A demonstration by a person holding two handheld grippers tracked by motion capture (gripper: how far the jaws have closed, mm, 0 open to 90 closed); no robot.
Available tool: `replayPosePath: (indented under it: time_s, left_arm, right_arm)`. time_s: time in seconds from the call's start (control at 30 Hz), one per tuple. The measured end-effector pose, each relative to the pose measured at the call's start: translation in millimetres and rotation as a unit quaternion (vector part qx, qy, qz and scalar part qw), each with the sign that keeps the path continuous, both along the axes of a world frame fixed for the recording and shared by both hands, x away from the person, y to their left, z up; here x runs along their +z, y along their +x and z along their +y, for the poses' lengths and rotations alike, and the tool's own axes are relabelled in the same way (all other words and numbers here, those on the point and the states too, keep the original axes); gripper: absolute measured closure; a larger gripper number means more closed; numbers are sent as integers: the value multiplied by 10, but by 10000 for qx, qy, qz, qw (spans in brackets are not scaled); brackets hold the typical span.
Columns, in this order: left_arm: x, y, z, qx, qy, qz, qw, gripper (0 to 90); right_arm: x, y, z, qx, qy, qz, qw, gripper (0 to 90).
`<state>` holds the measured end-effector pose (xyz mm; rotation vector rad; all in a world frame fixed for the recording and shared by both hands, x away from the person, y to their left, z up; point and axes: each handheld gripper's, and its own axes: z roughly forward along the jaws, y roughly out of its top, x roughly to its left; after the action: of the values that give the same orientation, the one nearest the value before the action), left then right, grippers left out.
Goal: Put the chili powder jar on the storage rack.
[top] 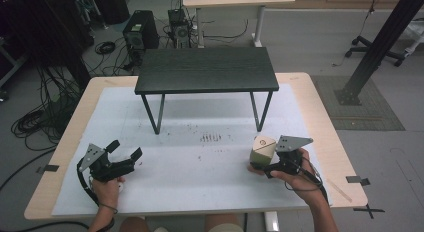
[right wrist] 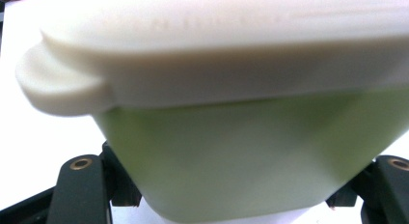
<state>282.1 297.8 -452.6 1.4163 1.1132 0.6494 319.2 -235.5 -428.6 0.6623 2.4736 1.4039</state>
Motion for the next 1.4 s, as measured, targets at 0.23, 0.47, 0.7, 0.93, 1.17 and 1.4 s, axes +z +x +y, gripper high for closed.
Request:
replayPosePath:
  time_s: [0.23, 0.47, 0.7, 0.93, 1.17, 1.4]
  left_arm:
    - [-1, 1, -2, -6, 2, 2, 10000, 2]
    - [-1, 1, -3, -8, 6, 2, 10000, 2]
    - [-1, 1, -4, -9, 16, 6, 10000, 2]
    - [-1, 1, -4, -10, 11, 5, 10000, 2]
    - [0, 0, -1, -11, 6, 2, 10000, 2]
    - [-1, 2, -9, -12, 33, 14, 10000, 2]
  right_arm:
    - [-1, -2, -1, 1, 5, -6, 10000, 276]
    - [0, -2, -1, 3, 5, -5, 10000, 276]
    - [9, 0, 1, 16, -29, 2, 10000, 277]
    - [7, -1, 1, 15, -21, -8, 10000, 278]
    - [28, 1, -14, 31, -8, -4, 10000, 281]
    - [286, 5, -54, 109, 154, -98, 9998, 282]
